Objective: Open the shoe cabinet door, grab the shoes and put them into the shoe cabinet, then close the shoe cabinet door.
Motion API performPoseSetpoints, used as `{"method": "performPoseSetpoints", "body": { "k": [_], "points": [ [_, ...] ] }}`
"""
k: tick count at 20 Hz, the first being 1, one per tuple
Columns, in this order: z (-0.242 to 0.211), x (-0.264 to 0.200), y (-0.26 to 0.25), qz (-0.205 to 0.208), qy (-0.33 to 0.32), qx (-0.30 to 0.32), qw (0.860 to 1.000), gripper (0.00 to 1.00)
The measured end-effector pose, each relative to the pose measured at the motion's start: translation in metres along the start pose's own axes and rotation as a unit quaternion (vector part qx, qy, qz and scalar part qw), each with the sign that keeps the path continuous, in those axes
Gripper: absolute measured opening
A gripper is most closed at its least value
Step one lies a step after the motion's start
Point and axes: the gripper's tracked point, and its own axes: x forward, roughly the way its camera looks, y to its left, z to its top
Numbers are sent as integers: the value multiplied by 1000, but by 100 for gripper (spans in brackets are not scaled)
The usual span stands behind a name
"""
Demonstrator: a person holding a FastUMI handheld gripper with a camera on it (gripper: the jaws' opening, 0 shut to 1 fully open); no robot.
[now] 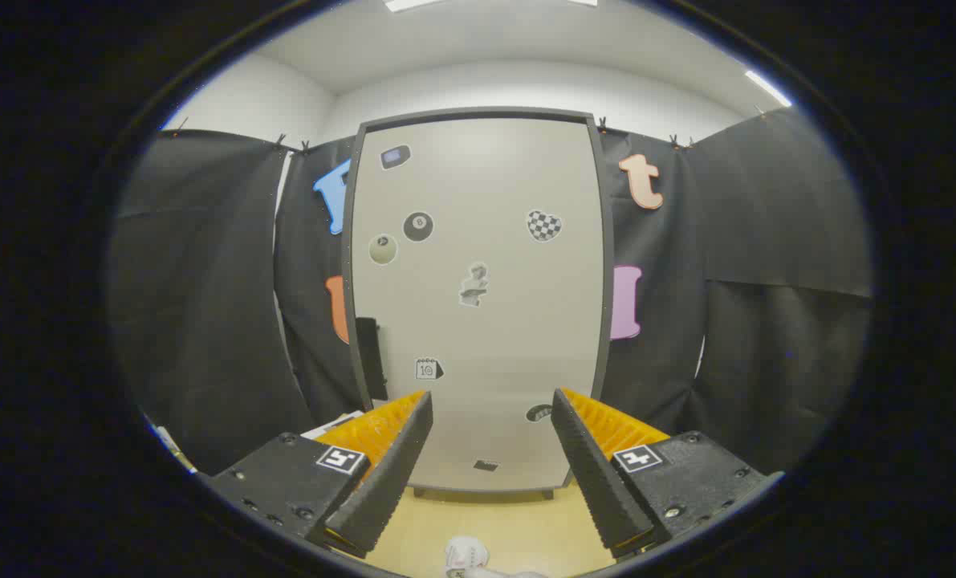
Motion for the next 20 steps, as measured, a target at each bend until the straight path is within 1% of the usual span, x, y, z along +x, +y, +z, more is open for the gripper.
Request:
{"method": "performPoseSetpoints", "body": {
  "k": [9, 18, 20],
  "points": [
    [-2, 4, 5, -6, 3, -3, 1000, 98],
    [-5, 18, 26, 12, 5, -4, 1000, 98],
    [-6, 25, 34, 22, 3, -6, 1000, 98]
  ]
}}
